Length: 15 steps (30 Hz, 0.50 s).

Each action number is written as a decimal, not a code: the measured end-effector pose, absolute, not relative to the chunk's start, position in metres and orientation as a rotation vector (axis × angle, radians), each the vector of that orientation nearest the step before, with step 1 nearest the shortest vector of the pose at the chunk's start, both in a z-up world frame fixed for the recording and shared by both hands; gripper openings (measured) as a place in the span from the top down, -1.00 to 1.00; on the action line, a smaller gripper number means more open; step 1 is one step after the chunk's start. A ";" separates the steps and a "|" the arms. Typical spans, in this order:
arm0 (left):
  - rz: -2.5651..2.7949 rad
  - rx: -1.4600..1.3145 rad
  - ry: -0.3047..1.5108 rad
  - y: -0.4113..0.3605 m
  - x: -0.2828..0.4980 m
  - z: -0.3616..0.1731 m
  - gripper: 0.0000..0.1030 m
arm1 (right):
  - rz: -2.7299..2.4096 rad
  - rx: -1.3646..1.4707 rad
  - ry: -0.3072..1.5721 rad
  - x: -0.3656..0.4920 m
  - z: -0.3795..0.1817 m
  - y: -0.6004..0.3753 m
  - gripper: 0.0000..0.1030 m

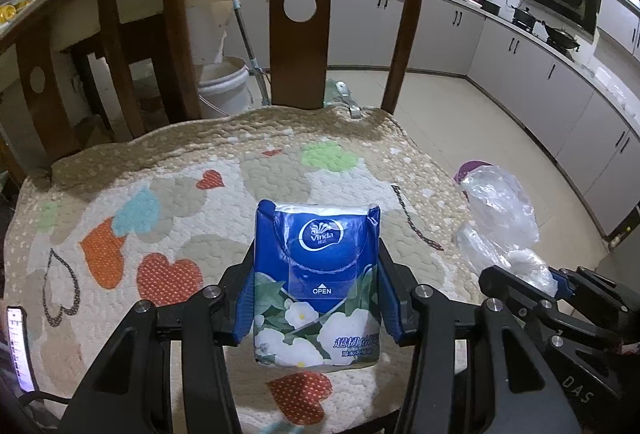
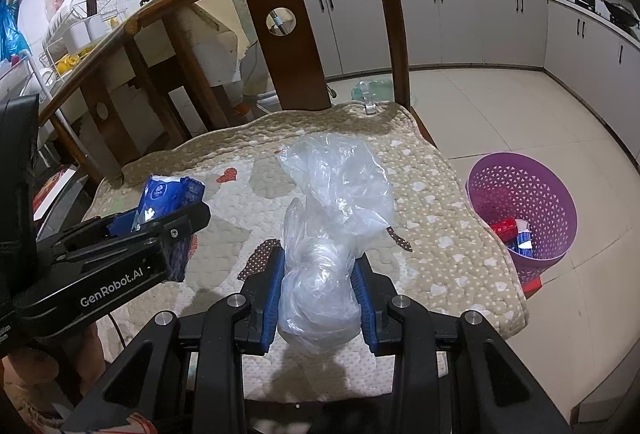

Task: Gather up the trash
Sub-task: 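Carry the tissue pack and plastic bag back over the purple basket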

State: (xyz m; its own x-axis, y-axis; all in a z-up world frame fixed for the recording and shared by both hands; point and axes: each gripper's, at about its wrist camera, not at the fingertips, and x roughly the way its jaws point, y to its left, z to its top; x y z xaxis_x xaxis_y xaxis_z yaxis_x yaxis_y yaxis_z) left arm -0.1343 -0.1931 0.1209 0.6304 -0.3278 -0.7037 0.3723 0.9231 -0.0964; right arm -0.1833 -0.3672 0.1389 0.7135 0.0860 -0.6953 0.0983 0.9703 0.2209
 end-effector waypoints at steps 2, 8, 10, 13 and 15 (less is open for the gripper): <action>-0.385 0.069 0.780 -0.192 -0.135 0.122 0.04 | -0.006 0.252 0.778 -0.183 0.139 -0.367 0.30; -0.355 0.088 0.755 -0.191 -0.134 0.122 0.04 | -0.007 0.254 0.778 -0.183 0.139 -0.368 0.30; -0.357 0.088 0.760 -0.191 -0.133 0.122 0.04 | -0.007 0.255 0.777 -0.183 0.139 -0.368 0.30; -0.355 0.090 0.765 -0.191 -0.132 0.121 0.04 | -0.007 0.260 0.777 -0.182 0.138 -0.369 0.30; -0.355 0.093 0.767 -0.192 -0.132 0.120 0.04 | -0.007 0.263 0.778 -0.182 0.137 -0.369 0.30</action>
State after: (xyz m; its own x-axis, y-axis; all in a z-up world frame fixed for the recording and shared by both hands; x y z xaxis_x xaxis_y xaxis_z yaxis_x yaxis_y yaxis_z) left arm -0.1320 -0.1923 0.1203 0.6638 -0.2801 -0.6935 0.3471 0.9367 -0.0461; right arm -0.1822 -0.3693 0.1373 0.7143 0.0906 -0.6940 0.1026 0.9673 0.2320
